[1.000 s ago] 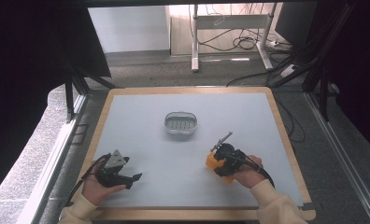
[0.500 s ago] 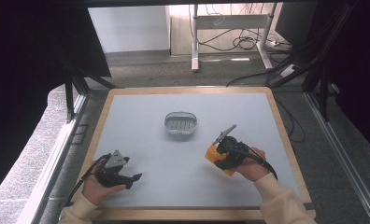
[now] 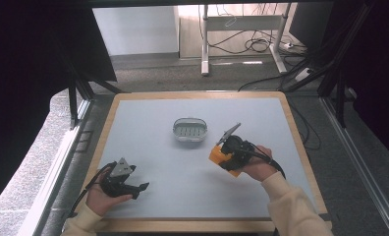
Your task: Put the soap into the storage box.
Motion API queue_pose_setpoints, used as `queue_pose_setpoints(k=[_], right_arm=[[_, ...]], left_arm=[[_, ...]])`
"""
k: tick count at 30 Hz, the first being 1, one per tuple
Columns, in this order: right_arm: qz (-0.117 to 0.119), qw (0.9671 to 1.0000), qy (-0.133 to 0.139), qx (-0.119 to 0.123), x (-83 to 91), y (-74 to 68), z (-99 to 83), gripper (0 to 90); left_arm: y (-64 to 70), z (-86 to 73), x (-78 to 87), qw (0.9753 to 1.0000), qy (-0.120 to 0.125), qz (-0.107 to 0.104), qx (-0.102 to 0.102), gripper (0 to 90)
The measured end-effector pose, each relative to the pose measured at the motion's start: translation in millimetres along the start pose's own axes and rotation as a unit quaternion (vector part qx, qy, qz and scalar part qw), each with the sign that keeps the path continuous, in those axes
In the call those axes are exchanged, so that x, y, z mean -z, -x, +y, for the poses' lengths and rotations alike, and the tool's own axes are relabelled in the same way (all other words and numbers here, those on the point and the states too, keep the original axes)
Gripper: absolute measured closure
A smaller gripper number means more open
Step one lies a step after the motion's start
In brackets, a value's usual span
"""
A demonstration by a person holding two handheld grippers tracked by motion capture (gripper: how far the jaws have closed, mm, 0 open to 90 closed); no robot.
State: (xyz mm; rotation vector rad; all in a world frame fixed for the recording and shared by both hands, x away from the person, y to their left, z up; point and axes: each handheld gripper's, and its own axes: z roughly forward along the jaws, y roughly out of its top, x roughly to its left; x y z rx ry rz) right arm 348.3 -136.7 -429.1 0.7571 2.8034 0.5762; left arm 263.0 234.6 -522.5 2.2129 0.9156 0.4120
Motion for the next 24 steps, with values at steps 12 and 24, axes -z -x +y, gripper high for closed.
queue_pose_setpoints(k=[12,24], right_arm=[[-0.003,0.9994,0.015,0.031,-2.1,8.9,19.4,61.2],[-0.003,0.9989,0.02,0.042,-7.8,22.1,32.5,61.3]], left_arm=[[-0.4,0.4,1.2,1.0,0.001,0.0,0.001,19.6],[-1.1,0.3,1.1,1.0,0.002,0.0,0.003,19.6]])
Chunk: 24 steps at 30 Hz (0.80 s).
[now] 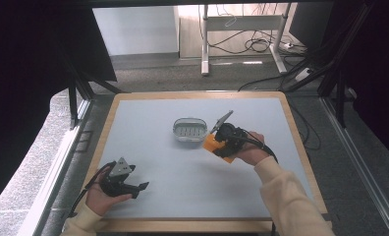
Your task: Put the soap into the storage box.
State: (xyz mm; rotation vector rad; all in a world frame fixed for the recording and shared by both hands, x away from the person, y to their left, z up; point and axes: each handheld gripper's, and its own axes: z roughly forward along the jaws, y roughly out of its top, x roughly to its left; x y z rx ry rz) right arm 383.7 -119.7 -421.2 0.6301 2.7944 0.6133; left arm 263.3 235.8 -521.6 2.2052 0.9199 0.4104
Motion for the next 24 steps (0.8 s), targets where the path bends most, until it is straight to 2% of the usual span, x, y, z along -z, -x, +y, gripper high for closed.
queue_pose_setpoints(k=[16,24], right_arm=[[0.004,0.9998,0.008,0.019,-8.5,15.3,21.7,61.2],[-0.003,0.9997,0.014,0.017,-8.3,19.1,30.4,61.3]], left_arm=[[-0.8,-0.2,0.3,1.0,-0.001,0.0,-0.002,19.6],[-1.1,-0.2,1.2,1.0,0.002,0.002,-0.003,19.9]])
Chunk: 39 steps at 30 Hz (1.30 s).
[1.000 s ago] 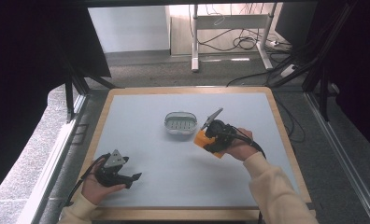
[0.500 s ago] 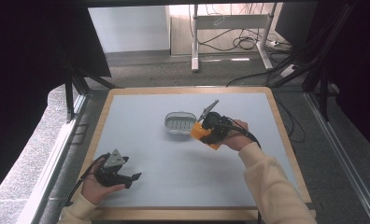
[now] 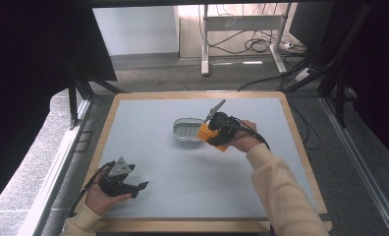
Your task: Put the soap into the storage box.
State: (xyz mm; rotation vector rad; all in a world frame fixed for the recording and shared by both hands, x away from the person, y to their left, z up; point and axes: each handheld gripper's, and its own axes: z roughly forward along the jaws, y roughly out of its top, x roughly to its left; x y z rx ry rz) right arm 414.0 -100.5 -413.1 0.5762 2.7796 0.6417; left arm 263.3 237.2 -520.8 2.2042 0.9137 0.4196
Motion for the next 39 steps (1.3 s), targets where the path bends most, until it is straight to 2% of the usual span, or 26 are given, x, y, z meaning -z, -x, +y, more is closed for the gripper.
queue_pose_setpoints(k=[10,30,33,39], right_arm=[[-0.001,0.9999,0.01,0.003,1.2,7.3,9.8,61.3],[-0.002,0.9999,-0.002,0.014,-12.4,20.8,22.0,61.3],[-0.002,1.0,0.004,0.007,-12.6,21.9,22.6,61.3],[0.003,0.9999,0.003,0.014,-13.4,27.1,26.0,61.3]], left_arm=[[0.4,-0.2,-2.4,1.0,-0.007,-0.006,-0.001,19.7],[-0.4,-0.5,-1.6,1.0,-0.007,-0.007,0.0,19.7],[-0.4,-0.4,-1.8,1.0,-0.007,-0.006,0.0,19.7],[0.3,-0.4,-2.8,0.9999,-0.009,-0.007,0.0,19.7]])
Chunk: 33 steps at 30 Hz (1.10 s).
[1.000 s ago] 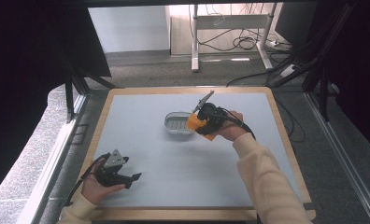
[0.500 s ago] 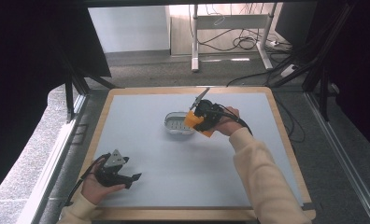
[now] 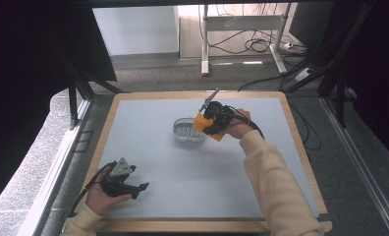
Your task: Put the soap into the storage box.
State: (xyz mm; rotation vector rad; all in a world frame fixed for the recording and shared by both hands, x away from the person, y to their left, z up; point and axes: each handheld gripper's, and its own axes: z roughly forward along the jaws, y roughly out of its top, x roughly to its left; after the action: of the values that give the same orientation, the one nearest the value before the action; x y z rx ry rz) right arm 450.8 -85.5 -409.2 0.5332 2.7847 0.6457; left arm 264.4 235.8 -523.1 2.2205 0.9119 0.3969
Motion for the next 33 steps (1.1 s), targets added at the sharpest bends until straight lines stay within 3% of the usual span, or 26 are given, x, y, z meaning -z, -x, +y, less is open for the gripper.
queue_pose_setpoints(k=[33], right_arm=[[0.013,0.9994,-0.006,0.031,-31.0,15.1,25.0,61.2]], left_arm=[[-0.4,-0.3,0.0,1.0,0.001,0.001,0.001,19.7]])
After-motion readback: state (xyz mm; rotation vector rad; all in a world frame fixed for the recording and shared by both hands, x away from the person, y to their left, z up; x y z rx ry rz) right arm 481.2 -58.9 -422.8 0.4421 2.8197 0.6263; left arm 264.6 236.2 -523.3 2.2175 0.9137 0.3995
